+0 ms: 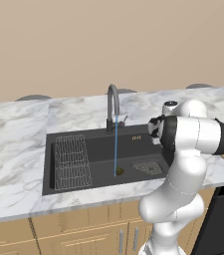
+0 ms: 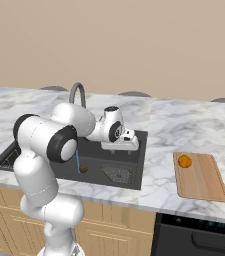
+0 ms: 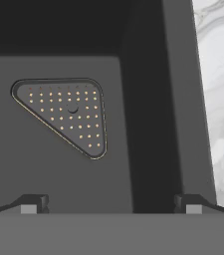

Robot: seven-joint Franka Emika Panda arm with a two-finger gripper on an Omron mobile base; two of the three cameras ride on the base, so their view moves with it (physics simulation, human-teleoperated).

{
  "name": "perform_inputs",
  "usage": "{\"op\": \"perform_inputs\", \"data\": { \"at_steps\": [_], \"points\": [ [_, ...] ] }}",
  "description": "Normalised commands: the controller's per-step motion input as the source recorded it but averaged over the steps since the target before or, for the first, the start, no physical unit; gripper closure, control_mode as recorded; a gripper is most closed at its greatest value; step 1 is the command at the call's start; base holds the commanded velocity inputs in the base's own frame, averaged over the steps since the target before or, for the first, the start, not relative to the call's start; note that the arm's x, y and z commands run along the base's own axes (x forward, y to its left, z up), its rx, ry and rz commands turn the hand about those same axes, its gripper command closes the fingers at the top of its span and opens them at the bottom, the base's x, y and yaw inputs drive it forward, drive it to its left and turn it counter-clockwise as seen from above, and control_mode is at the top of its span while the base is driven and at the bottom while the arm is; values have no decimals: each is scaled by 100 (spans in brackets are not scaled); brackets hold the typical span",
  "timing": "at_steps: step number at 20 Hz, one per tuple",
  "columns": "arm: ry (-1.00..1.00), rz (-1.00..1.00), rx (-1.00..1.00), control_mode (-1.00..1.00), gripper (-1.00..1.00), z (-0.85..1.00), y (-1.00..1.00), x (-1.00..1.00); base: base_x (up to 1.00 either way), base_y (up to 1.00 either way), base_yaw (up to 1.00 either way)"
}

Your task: Pick the orange, kiwi from the sink and place them on the cutting board to airdry. Then turn off the sink faucet.

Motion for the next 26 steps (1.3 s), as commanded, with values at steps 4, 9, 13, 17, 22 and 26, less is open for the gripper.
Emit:
{"op": "perform_inputs", "data": {
  "at_steps": [4, 9, 13, 17, 22, 26],
  "points": [
    [2, 1, 0, -100, -100, 0, 23, 0, 0, 0, 0],
    [4, 3, 0, -100, -100, -6, 28, 0, 0, 0, 0],
    [4, 4, 0, -100, -100, -9, 28, 0, 0, 0, 0],
    [3, 4, 1, -100, -100, -10, 20, 0, 0, 0, 0],
    [0, 6, 3, -100, -100, -14, 14, 0, 0, 0, 0],
    [0, 6, 3, -100, -100, -13, 17, 0, 0, 0, 0]
  ]
}}
